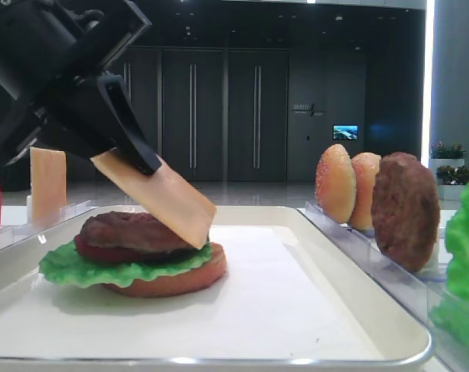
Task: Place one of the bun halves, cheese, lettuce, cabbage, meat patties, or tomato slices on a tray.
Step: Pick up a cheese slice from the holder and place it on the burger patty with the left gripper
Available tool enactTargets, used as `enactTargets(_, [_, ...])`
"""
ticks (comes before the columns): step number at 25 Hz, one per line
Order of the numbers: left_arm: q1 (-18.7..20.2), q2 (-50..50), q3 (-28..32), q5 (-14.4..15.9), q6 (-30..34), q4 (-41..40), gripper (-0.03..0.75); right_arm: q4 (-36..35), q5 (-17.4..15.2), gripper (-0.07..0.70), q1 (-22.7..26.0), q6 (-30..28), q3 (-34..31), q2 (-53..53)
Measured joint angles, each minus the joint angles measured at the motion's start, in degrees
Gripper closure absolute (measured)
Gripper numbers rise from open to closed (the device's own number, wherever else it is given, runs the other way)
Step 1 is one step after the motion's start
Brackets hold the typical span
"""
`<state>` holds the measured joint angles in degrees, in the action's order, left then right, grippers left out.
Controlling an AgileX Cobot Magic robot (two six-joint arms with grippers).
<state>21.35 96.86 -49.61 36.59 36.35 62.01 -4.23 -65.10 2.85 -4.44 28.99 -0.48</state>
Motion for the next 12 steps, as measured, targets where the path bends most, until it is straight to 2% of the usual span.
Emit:
enactTargets(4, [-2.4,0.0,0.0,2.3,0.0,-0.7,0.622,0.0,0.0,0.283,0.0,0.0,0.0,0.0])
enactTargets(8, [-3.2,0.0,0.0,3.2,0.0,-2.3,0.593,0.0,0.0,0.283,0.0,0.0,0.0,0.0])
enactTargets(12, [-3.4,0.0,0.0,3.4,-0.6,-3.2,0.407,0.0,0.0,0.283,0.0,0.0,0.0,0.0])
